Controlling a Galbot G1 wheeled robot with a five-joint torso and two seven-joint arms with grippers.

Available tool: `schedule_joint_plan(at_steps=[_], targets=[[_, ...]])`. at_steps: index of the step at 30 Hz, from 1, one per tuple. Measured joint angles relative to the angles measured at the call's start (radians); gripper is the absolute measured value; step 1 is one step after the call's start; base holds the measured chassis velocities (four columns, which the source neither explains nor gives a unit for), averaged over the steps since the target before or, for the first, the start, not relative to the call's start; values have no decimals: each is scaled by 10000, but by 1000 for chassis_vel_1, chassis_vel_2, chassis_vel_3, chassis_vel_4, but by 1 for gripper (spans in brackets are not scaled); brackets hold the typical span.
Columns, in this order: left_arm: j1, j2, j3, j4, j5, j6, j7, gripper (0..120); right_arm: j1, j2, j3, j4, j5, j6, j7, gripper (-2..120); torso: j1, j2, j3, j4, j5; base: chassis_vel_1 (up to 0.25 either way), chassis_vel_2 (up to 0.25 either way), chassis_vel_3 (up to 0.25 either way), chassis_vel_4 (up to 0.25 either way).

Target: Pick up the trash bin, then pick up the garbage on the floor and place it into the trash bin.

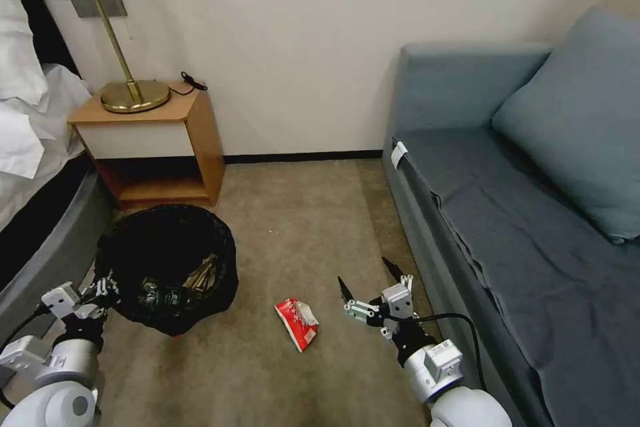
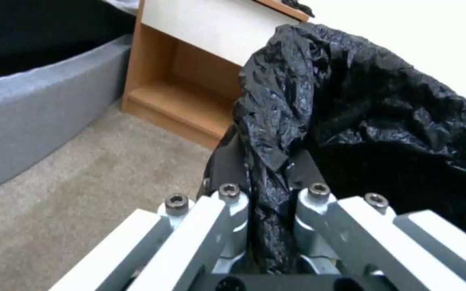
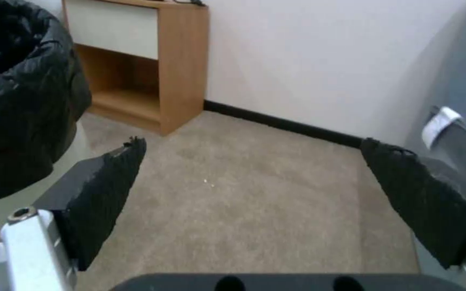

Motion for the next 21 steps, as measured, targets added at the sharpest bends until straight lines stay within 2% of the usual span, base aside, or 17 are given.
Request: schedule_joint_plan(at_steps=[6,9,10,13,15,17,19,21], targets=[[122,3,93,43,137,-47,130,6,1262,-777,-729,-754,460,-450,-266,100,0,0,-1,3,0,0,0,0,0],[167,-66,54,162,183,-136,201,6,2617,-1337,-1870,-1532,1076,-914,-409,100,0,0,0,0,-1,0,0,0,0],[167,-66,54,162,183,-136,201,6,2617,-1337,-1870,-1532,1076,-914,-409,100,0,0,0,0,-1,0,0,0,0],[207,-36,135,254,288,-229,242,6,4371,-1648,-3514,-2359,1913,-1279,-483,100,0,0,0,2,-3,0,0,0,0],[213,-18,168,256,309,-238,246,6,4661,-1659,-3829,-2506,2119,-1350,-485,100,0,-1,0,3,-1,0,0,0,0],[203,6,231,263,342,-294,249,6,5914,-1583,-5059,-3165,2977,-1591,-512,100,0,0,0,0,-2,0,0,0,0],[198,6,234,264,344,-300,249,6,6076,-1554,-5208,-3249,3065,-1647,-511,100,0,-1,0,0,-2,0,0,0,0],[193,29,250,256,337,-316,235,6,7480,-1263,-6218,-4151,3553,-2029,-691,100,0,0,0,0,-3,0,0,0,0]])
